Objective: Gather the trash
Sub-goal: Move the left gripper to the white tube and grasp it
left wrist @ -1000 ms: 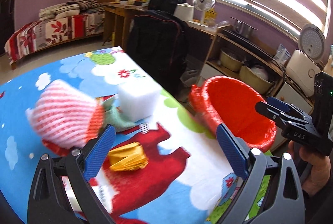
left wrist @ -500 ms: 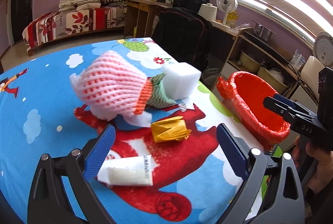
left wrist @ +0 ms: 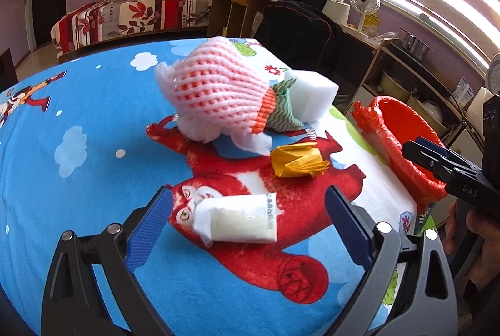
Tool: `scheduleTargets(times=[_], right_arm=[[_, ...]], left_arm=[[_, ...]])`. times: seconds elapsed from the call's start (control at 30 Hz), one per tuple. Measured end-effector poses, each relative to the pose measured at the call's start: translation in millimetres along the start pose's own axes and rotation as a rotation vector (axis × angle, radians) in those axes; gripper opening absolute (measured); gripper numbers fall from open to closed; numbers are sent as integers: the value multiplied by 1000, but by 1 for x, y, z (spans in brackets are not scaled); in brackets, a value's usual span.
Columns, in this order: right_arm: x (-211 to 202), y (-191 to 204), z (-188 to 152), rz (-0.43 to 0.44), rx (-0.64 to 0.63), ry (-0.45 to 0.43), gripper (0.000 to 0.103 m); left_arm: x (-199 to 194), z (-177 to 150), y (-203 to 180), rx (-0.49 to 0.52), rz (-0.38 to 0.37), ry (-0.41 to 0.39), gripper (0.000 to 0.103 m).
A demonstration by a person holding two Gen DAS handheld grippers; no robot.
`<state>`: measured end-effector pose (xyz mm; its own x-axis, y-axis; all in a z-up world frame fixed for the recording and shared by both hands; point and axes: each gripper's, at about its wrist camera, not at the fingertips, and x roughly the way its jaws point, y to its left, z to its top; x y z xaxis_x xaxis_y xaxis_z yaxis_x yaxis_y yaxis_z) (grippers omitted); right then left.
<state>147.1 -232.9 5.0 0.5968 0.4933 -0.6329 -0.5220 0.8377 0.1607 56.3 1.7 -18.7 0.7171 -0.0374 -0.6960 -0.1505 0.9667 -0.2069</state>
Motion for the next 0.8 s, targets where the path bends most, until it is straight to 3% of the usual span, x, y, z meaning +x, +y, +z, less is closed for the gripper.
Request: scheduleTargets(times=[0.8], right_arm=[[25,22,-1,50,-27,55,85]], left_arm=[[34,-15,5,30,72,101,93]])
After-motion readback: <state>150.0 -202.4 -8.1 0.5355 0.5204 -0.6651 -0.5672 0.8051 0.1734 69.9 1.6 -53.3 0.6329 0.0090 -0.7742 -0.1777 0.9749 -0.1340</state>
